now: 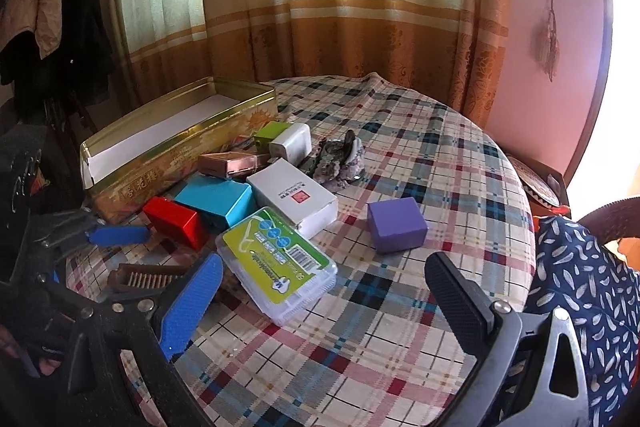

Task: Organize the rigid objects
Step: 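Reach the left gripper toward the brown comb and close on it, then lift the brown comb with the left gripper while the right gripper grasps the clear floss box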

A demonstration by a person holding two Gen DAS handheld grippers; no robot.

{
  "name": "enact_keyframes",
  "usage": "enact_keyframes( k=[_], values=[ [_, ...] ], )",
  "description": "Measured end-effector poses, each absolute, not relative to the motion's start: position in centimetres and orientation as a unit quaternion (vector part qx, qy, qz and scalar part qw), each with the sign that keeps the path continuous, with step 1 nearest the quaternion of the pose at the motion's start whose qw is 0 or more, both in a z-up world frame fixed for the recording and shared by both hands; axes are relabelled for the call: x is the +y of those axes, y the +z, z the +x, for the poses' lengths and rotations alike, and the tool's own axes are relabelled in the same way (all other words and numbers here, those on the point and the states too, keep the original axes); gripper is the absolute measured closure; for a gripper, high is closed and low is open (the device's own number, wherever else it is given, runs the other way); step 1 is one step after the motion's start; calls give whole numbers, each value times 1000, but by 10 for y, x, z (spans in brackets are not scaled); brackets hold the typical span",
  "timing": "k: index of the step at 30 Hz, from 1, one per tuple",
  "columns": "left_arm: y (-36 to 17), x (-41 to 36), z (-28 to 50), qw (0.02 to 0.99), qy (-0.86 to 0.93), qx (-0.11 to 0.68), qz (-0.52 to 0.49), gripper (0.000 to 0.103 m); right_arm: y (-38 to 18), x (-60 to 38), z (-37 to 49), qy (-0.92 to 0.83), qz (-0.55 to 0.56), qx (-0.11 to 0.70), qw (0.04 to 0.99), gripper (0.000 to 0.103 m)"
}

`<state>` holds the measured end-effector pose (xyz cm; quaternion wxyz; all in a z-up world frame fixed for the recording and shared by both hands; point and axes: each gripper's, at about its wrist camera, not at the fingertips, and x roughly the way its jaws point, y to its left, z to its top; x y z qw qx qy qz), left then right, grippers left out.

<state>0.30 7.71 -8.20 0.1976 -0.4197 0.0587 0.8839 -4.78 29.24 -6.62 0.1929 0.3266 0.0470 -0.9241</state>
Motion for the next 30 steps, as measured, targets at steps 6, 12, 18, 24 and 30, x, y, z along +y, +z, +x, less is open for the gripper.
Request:
enact_keyframes(
  k=[6, 12, 18, 24, 30],
  values=[
    [-85, 80, 3, 209, 881, 67, -419, 68, -68, 283, -54, -923, 321, 51, 204, 1],
    [-81, 68, -1, 193, 890, 53, -411, 79, -70, 271, -61, -919, 323, 66, 216, 10],
    [-72, 63, 2, 188, 900, 51, -389, 79, -81, 267, -73, -906, 347, 64, 235, 23],
    [-65, 61, 4, 188, 909, 55, -368, 79, -93, 257, -73, -892, 359, 90, 260, 25],
    [-60, 58, 4, 184, 915, 49, -355, 79, -97, 247, -70, -878, 365, 125, 285, 43]
  ],
)
